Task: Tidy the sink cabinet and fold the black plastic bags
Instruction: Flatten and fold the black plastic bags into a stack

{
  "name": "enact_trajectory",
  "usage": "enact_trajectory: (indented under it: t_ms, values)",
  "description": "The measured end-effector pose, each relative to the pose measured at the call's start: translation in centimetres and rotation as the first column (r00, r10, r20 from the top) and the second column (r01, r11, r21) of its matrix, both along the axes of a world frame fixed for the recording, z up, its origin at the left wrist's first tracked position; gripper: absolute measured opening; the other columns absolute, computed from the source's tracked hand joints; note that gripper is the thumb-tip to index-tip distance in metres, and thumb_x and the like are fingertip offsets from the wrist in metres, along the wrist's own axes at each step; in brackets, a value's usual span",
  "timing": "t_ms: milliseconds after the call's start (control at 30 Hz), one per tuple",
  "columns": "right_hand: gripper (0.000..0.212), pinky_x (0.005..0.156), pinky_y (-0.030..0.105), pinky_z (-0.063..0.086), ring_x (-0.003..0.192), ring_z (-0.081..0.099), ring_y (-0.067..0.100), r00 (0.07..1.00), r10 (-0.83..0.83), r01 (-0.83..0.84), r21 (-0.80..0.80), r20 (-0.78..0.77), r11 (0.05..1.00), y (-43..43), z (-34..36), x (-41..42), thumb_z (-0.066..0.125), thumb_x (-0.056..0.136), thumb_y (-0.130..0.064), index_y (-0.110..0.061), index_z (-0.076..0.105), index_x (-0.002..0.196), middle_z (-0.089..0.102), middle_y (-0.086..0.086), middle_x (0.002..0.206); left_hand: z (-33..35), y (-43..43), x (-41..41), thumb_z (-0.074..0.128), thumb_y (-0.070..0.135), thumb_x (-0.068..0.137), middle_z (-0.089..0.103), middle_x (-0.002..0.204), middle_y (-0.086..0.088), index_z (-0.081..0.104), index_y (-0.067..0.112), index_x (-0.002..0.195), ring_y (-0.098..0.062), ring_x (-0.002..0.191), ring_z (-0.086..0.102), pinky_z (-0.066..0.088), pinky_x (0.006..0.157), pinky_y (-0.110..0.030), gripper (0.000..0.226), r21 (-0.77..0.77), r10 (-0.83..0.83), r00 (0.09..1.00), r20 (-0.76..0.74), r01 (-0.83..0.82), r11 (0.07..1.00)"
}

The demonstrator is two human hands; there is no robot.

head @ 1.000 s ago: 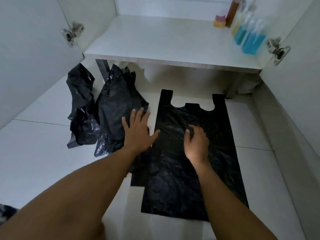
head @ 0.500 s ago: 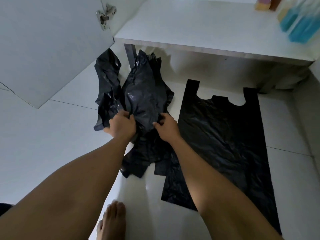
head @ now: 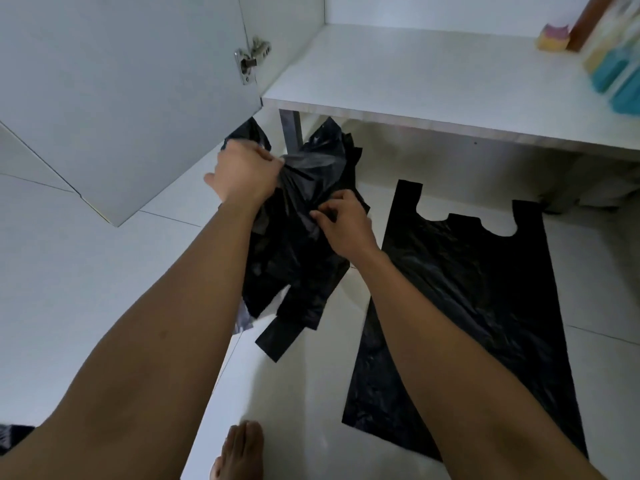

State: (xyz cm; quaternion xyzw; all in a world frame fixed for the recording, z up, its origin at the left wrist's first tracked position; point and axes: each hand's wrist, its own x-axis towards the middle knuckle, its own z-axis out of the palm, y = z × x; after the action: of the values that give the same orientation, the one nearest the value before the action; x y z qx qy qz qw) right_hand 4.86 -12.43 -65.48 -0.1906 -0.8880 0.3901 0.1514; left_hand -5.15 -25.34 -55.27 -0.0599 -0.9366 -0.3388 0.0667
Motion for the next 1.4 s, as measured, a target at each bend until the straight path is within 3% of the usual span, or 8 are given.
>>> enact_trajectory:
  t_ms: [233,433,667,833,967,1100,1267,1400]
  values:
    - [0.031,0.089,0.047,0.036,0.107,0.053,0.027,0.983,-0.183,0.162,0.386,0.018,0.908,0.8,3.1,-0.2,0.046,0.099,-0.047,-0.023,0.064,0.108,0.053,0.003,0.113,3.0,0.9,0.0,0.064,0.056,0.089,0.069,0.103,-0.002,0.071,0.022,0.11,-0.029,0.099,0.063,0.034,0.096,-0.044,0.04,-0.27,-0.051,0.994,-0.093,0.024,0.962]
    - [0.075,0.102,0.041,0.048,0.118,0.057,0.021,0.976,0.109,-0.155,-0.253,-0.189,0.955,2.1,4.3,-0.7,0.042,0.098,-0.009,-0.034,0.004,0.157,0.056,0.005,0.134,5.5,1.2,0.5,0.068,0.051,0.089,0.068,0.09,0.0,0.068,0.024,0.085,-0.026,0.091,0.064,0.051,0.094,-0.041,0.027,-0.148,-0.254,0.962,-0.103,0.238,0.96]
    - [0.033,0.084,0.032,0.056,0.1,0.066,0.013,0.951,0.01,-0.054,-0.133,-0.309,0.99,2.8,6.9,-2.0,0.06,0.09,-0.009,-0.018,0.065,0.122,0.071,-0.003,0.109,9.7,1.6,1.6,0.065,0.044,0.096,0.073,0.088,0.003,0.075,0.014,0.097,-0.006,0.076,0.065,0.047,0.066,-0.01,0.031,0.138,-0.589,0.808,-0.008,0.584,0.8]
    - [0.015,0.062,0.006,0.036,0.071,0.049,0.0,0.795,-0.316,0.267,-0.168,-0.517,0.949,4.6,10.9,-1.2,0.057,0.09,-0.011,-0.016,0.062,0.077,0.056,0.008,0.087,10.1,2.0,2.0,0.05,0.043,0.101,0.076,0.112,0.0,0.068,0.021,0.123,-0.028,0.11,0.07,0.053,0.101,-0.048,0.035,0.676,-0.667,0.722,0.184,0.399,0.619]
    - [0.03,0.055,0.01,0.031,0.058,0.031,0.002,0.661,-0.443,0.48,-0.113,-0.606,0.87,8.1,14.8,1.1,0.051,0.087,-0.009,-0.021,0.038,0.062,0.033,0.002,0.067,9.2,1.9,2.0,0.048,0.093,0.066,0.07,0.124,0.001,0.06,0.027,0.135,-0.023,0.11,0.069,0.047,0.104,-0.052,0.096,0.662,-0.751,0.626,0.211,0.474,0.581]
    - [0.022,0.051,0.008,0.032,0.057,0.044,0.005,0.554,-0.619,0.61,-0.235,-0.556,0.757,13.0,17.5,4.3,0.062,0.091,-0.022,-0.013,0.056,0.072,0.044,-0.011,0.061,7.6,3.4,3.7,0.063,0.097,0.037,0.057,0.143,-0.005,0.045,0.023,0.149,-0.032,0.131,0.056,0.04,0.111,-0.058,0.135,0.624,-0.92,0.341,0.195,0.68,0.384]
    - [0.03,0.063,0.013,0.033,0.091,0.065,0.015,0.522,-0.697,0.747,-0.132,-0.491,0.652,18.1,20.4,9.1,0.056,0.089,-0.037,-0.01,0.065,0.099,0.069,0.003,0.096,7.6,6.8,6.9,0.088,0.07,0.039,0.066,0.127,0.019,0.043,0.018,0.144,0.0,0.12,0.061,0.05,0.092,-0.015,0.126,0.522,-0.97,0.19,0.153,0.818,0.242]
    - [0.023,0.06,0.023,0.037,0.082,0.061,0.016,0.583,-0.753,0.74,-0.183,-0.305,0.647,21.6,20.4,13.0,0.055,0.089,-0.033,-0.011,0.062,0.091,0.061,0.002,0.087,6.8,10.2,10.1,0.097,0.027,0.058,0.062,0.117,0.03,0.051,0.035,0.133,0.02,0.105,0.056,0.045,0.095,-0.008,0.088,0.404,-0.924,0.302,0.236,0.834,0.375]
